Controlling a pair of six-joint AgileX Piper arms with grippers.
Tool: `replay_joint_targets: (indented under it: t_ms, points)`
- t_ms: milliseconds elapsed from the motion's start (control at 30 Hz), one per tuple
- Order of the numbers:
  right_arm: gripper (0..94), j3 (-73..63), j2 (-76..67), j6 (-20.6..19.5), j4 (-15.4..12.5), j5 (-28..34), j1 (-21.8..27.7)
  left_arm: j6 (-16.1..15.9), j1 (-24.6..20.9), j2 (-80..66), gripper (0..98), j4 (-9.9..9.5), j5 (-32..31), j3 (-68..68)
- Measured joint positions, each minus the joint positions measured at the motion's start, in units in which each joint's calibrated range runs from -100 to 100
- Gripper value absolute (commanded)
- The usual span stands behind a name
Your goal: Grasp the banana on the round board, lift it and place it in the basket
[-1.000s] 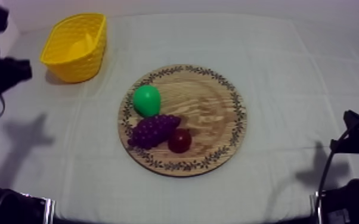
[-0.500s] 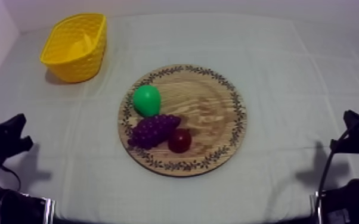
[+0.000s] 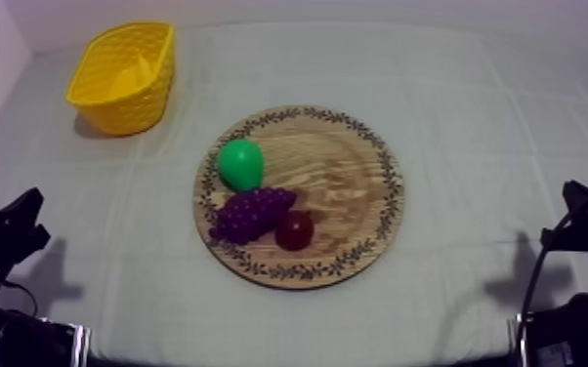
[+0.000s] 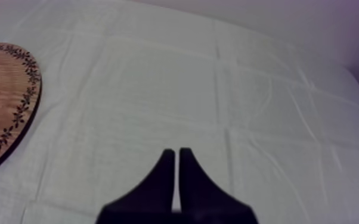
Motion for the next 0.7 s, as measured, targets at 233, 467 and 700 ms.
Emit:
replay_joint_targets:
  t_ms: [233, 467, 700]
  points:
    - [0.4, 0.00, 0.00, 0.00, 0.00, 0.00, 0.00, 1.57, 0.08, 0.02, 0.1, -0.06, -0.09, 0.00]
    - [0.4, 0.00, 0.00, 0.00, 0.00, 0.00, 0.00, 1.51, 0.08, 0.02, 0.1, -0.06, -0.09, 0.05]
    - [0.4, 0.00, 0.00, 0.00, 0.00, 0.00, 0.00, 1.49, 0.08, 0.02, 0.1, -0.06, -0.09, 0.05]
